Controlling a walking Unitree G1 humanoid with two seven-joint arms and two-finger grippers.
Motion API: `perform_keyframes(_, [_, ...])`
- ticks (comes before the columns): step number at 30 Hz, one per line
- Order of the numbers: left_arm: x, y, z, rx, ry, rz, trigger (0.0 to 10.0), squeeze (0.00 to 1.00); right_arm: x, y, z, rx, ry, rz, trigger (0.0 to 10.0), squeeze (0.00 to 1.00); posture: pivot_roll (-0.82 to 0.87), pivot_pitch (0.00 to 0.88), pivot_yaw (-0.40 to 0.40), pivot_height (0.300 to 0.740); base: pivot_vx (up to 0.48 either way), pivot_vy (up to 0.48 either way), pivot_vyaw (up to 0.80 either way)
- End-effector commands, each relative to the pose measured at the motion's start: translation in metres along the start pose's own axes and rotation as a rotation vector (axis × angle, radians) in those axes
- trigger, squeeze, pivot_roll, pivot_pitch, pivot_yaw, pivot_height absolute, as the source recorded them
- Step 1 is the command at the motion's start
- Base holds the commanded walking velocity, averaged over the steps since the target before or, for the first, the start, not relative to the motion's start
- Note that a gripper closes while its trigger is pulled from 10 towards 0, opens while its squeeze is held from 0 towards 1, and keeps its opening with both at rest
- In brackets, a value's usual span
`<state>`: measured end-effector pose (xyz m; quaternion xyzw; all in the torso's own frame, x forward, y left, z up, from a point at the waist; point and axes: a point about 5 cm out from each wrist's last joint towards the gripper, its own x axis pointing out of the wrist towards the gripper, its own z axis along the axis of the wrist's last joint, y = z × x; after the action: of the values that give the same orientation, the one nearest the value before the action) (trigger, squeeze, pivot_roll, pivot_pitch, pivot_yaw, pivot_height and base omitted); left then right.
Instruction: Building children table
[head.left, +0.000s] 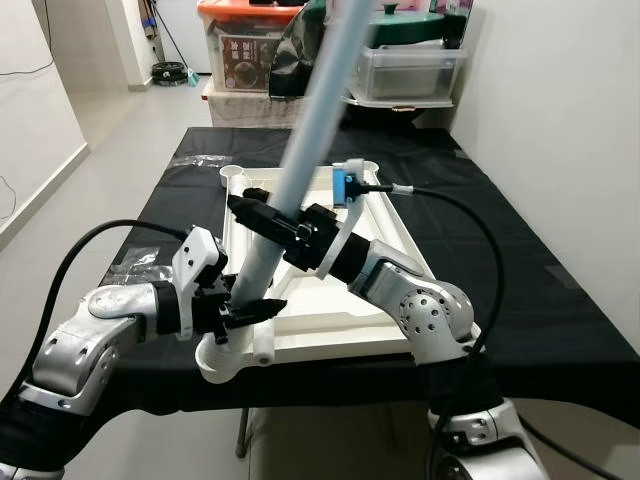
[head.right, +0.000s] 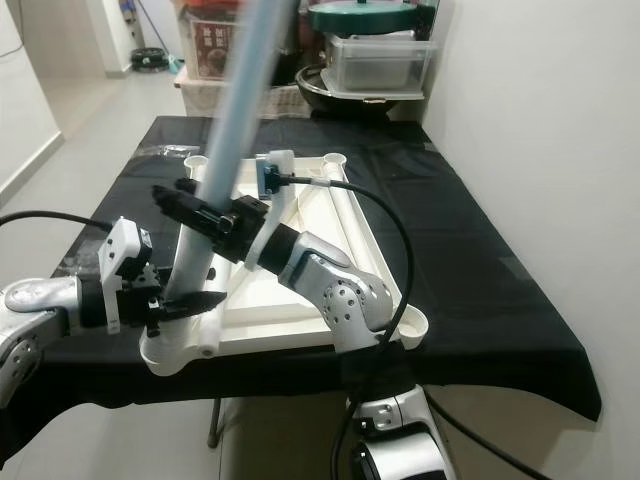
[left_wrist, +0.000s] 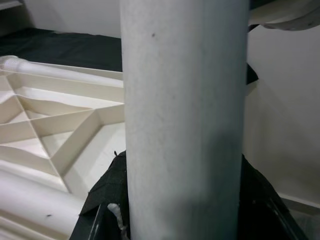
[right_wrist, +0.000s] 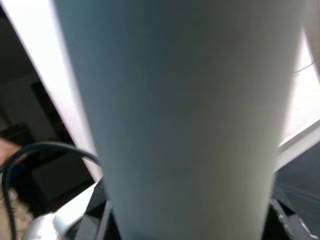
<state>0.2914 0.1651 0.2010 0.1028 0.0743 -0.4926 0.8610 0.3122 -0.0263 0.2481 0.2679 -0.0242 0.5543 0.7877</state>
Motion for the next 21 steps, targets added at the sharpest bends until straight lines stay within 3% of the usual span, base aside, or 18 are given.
perform_keyframes(1, [0.002,0.003,0.012,0.067,-0.011,0.012,10.0,0.0,0.01,0.013,-0.013,0.055,0.037,0.078,0.0,0.0,0.01,0.0,-0.029,0.74,0.0,0.0,0.0])
perform_keyframes(6, [0.003,0.004,0.011,0.095,0.002,0.015,10.0,0.0,0.01,0.009,-0.013,0.061,0.022,0.042,0.0,0.0,0.01,0.0,-0.029,0.74,0.0,0.0,0.0])
perform_keyframes(7, [0.003,0.006,0.01,0.111,0.006,0.037,10.0,0.78,0.009,0.008,-0.012,0.06,0.014,0.033,0.0,0.0,0.01,0.0,-0.028,0.74,0.0,0.0,0.0])
perform_keyframes(8, [0.001,0.01,0.012,0.134,-0.006,0.075,10.0,1.0,0.009,0.006,-0.009,0.057,0.002,0.022,0.0,0.0,0.01,0.0,-0.029,0.74,0.0,0.0,0.0])
perform_keyframes(17, [-0.009,0.026,0.027,0.155,-0.114,0.237,10.0,1.0,0.004,-0.004,0.01,0.011,-0.062,-0.038,0.0,0.0,0.01,0.0,-0.03,0.74,0.0,0.0,0.0])
perform_keyframes(21, [-0.022,0.027,0.033,0.116,-0.208,0.36,10.0,1.0,-0.007,-0.02,0.043,-0.096,-0.173,-0.167,0.0,0.0,0.01,0.0,-0.036,0.74,0.0,0.0,0.0])
